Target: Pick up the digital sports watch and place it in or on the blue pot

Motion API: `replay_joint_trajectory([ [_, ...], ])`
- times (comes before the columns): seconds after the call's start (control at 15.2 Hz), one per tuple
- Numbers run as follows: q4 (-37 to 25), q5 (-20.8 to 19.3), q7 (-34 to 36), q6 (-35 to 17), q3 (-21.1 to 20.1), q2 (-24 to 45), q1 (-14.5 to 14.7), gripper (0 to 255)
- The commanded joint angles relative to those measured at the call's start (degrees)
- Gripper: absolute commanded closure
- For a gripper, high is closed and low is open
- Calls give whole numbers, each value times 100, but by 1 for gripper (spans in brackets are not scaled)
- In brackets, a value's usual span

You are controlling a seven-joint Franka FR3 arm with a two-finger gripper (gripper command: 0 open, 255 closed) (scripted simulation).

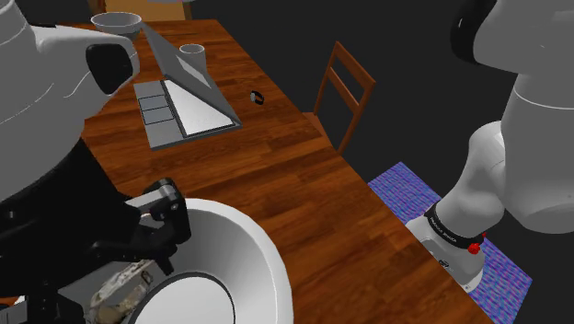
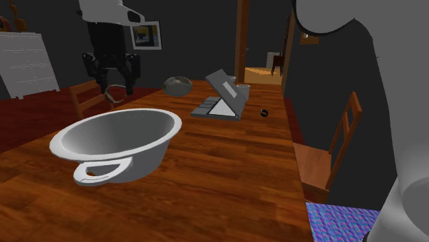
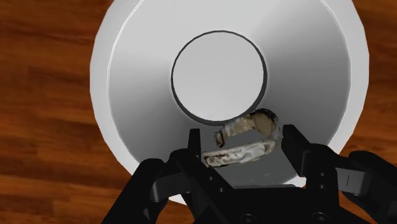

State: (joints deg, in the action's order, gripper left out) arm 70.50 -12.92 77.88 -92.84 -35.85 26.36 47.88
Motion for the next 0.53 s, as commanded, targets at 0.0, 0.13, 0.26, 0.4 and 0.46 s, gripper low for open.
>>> replay_joint_trajectory([
  [0.0, 219, 17, 18, -178, -4, -41, -39, 255],
  [0.13, 413, 28, 20, -347, -4, -65, -79, 255],
  [0.26, 596, 34, 22, -511, -1, -82, -114, 255],
  [0.4, 767, 35, 27, -670, 3, -91, -143, 255],
  [0.46, 849, 34, 29, -748, 5, -93, -156, 255],
])
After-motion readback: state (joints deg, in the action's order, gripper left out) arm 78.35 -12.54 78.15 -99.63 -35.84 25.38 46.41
